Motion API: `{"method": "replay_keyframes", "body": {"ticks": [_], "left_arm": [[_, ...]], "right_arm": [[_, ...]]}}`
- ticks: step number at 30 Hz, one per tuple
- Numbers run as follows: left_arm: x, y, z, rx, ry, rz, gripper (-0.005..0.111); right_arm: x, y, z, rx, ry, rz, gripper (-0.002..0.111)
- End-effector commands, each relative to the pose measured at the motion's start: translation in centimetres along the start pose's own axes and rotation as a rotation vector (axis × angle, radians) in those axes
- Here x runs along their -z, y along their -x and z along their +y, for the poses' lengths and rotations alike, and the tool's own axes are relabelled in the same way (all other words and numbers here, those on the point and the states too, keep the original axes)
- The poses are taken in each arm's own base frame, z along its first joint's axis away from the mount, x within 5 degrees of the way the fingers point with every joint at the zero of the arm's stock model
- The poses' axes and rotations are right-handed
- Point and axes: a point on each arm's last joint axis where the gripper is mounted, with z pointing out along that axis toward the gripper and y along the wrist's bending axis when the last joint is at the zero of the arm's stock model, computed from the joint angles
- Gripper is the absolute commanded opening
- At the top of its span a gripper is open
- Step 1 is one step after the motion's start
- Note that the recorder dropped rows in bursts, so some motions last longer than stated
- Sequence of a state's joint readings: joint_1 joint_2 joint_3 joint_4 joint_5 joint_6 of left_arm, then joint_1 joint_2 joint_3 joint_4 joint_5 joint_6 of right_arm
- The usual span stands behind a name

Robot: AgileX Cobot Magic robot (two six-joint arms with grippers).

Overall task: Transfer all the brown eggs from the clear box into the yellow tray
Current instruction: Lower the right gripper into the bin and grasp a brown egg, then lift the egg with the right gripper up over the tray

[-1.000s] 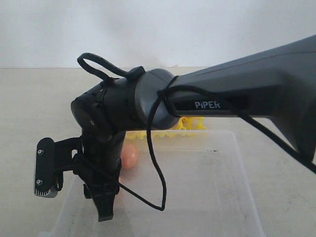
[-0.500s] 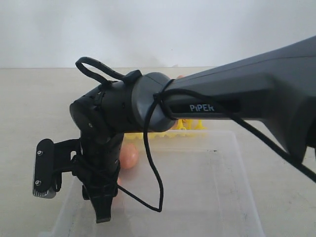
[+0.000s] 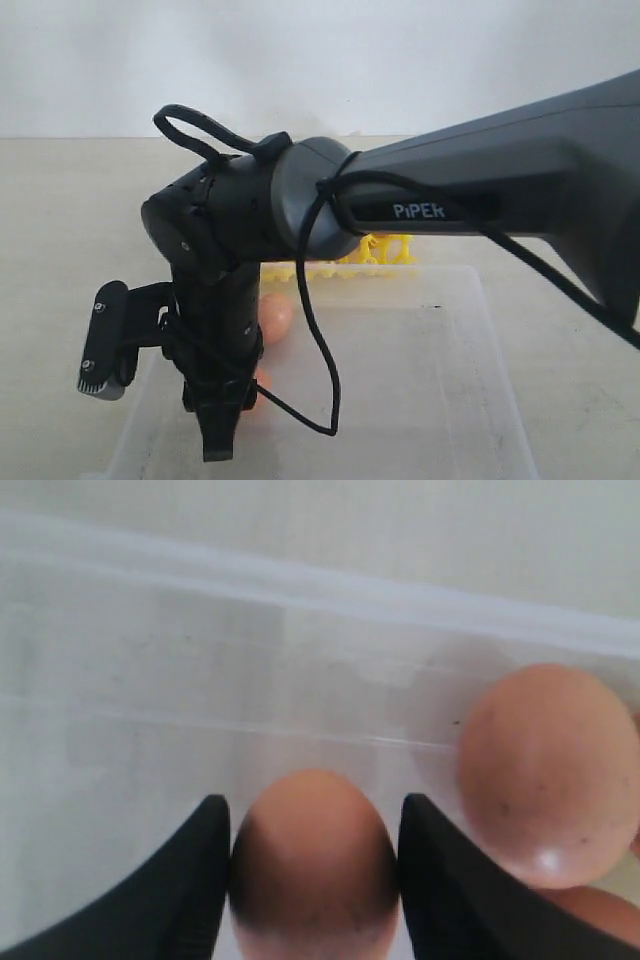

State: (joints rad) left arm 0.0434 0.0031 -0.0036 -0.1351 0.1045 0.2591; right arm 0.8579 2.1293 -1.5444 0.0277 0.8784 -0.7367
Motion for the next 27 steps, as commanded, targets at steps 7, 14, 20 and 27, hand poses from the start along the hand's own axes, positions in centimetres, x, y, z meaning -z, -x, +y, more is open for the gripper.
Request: {"method": "replay_keyframes", "body": {"ticks": [7, 14, 20, 27], "left_arm": [[0.0, -0.1, 0.0, 0.0, -0.006, -0.003, 0.004], [0.0, -0.1, 0.0, 0.0, -0.006, -0.003, 0.004], [0.0, -0.1, 0.0, 0.0, -0.006, -0.003, 0.004], [0.0, -0.1, 0.0, 0.0, -0.006, -0.003, 0.004]], "right_arm": [[3.9, 1.9, 0.0, -0.2, -0.021, -0.26, 0.0], [4.3, 2.1, -0.9, -0.356, -0.064, -0.334, 0.0], [6.5, 1.0, -3.1, -0.57, -0.089, -0.454, 0.0], [11.4, -0.7, -6.4, -0.771, -0.179, -0.714, 0.0]]}}
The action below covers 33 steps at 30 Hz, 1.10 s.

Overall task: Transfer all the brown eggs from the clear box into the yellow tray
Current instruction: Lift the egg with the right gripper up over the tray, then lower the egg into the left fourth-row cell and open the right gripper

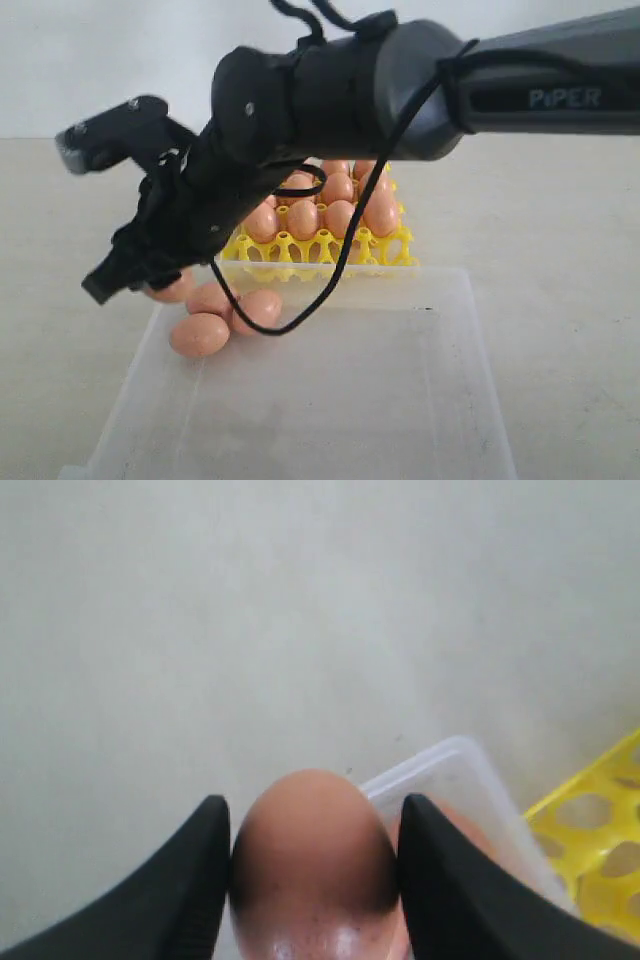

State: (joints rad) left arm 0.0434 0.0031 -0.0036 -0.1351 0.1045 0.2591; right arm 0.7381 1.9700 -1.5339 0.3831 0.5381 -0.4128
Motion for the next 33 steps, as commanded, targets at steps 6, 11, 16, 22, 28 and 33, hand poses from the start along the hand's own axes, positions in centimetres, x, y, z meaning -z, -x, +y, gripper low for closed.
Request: {"method": "replay_keyframes", "body": {"ticks": [6, 11, 16, 22, 28, 33], "left_arm": [[0.0, -0.1, 0.0, 0.0, -0.006, -0.003, 0.004], [0.0, -0.1, 0.0, 0.0, -0.006, -0.003, 0.004], [0.0, -0.1, 0.0, 0.0, -0.006, -0.003, 0.004], [0.0, -0.1, 0.0, 0.0, -0.006, -0.003, 0.004], [0.0, -0.1, 0.0, 0.0, -0.006, -0.003, 0.004], [0.0, -0.1, 0.0, 0.0, -0.006, -0.003, 0.004]], "right_arm": [[5.9, 3.5, -2.3, -0.153, -0.127, -0.409, 0.0], [6.7, 1.2, -3.8, -0.319, -0.265, -0.601, 0.0], [6.9, -2.3, -4.9, -0.55, -0.345, -0.778, 0.0], [4.7, -5.2, -5.6, -0.421, -0.336, -0.65, 0.0], [3.3, -7.2, -9.8, -0.519, 0.058, -0.635, 0.0], [1.8, -9.2, -12.2, -0.416, 0.514, -0.593, 0.0]]}}
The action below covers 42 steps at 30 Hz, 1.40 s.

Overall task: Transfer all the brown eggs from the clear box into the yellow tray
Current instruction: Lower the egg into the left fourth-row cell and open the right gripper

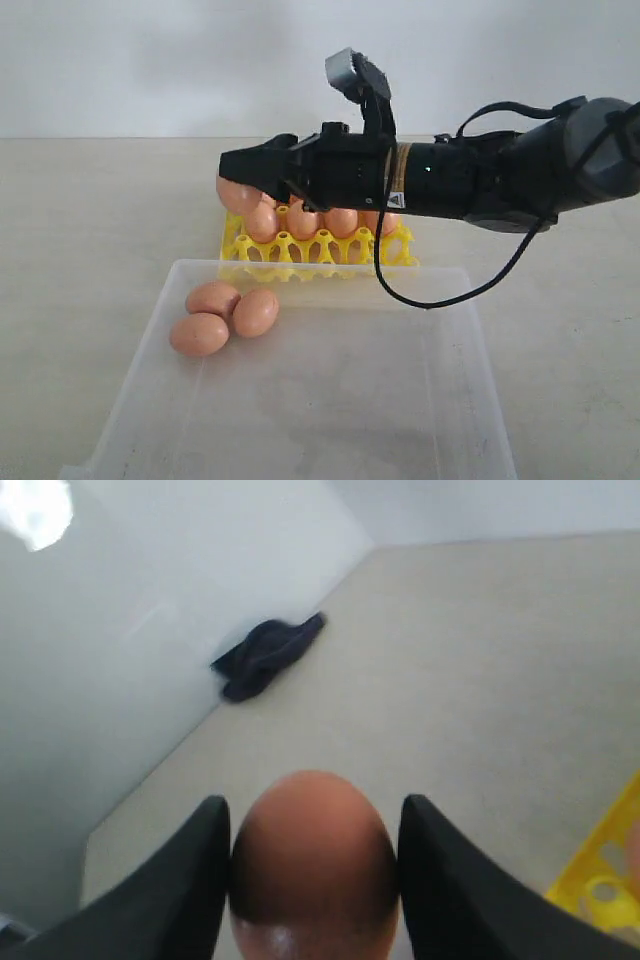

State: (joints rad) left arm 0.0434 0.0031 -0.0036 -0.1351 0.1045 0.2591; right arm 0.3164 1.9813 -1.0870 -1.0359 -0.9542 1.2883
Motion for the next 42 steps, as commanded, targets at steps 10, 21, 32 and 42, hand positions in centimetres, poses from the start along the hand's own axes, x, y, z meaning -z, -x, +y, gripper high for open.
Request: {"method": "replay_keyframes", "body": {"ticks": [10, 21, 32, 42], "left_arm": [[0.0, -0.1, -0.1, 0.0, -0.007, 0.0, 0.004], [0.0, -0.1, 0.0, 0.0, -0.006, -0.003, 0.004], [0.0, -0.1, 0.0, 0.0, -0.006, -0.003, 0.004], [0.0, -0.1, 0.0, 0.0, -0.006, -0.001, 0.004]], "right_arm": [[-1.5, -0.7, -3.8, 0.373, -0.043, 0.115, 0.0], [-2.1, -1.3, -3.8, 0.438, -0.083, 0.156, 0.0], [-3.5, -1.9, -3.8, 0.471, -0.263, 0.168, 0.0], [-3.5, -1.6, -3.8, 0.442, -0.271, 0.128, 0.0]]}}
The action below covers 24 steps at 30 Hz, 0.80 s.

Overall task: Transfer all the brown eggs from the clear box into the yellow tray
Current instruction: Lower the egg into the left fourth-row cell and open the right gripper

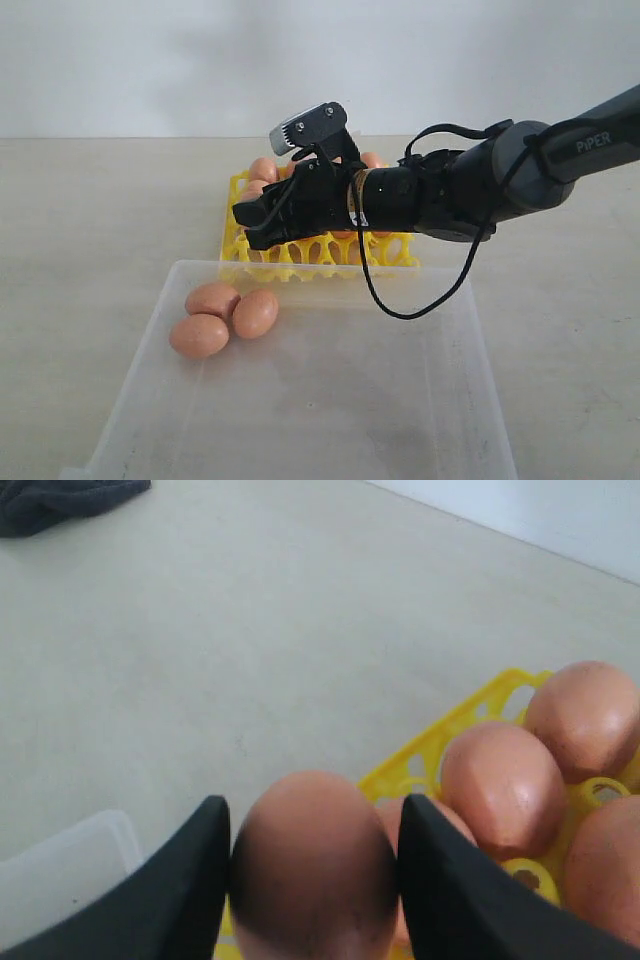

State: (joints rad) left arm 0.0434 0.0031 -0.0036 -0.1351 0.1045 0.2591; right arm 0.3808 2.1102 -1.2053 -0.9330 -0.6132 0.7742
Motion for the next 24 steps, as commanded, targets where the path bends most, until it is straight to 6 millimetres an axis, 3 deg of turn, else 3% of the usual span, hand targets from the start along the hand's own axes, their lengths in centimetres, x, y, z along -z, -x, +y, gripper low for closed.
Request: {"method": "replay_keyframes", "body": {"ticks": [1, 24], "left_arm": [[0.01, -0.09, -0.05, 0.0, -0.006, -0.001, 0.004], [0.01, -0.07, -0.04, 0.0, -0.006, -0.003, 0.004]], "right_arm": [[0.03, 0.46, 0.03, -0.007, 0.001, -0.019, 0.0], [0.04, 0.0, 0.36, 0.079, 0.039, 0.031, 0.0]]}}
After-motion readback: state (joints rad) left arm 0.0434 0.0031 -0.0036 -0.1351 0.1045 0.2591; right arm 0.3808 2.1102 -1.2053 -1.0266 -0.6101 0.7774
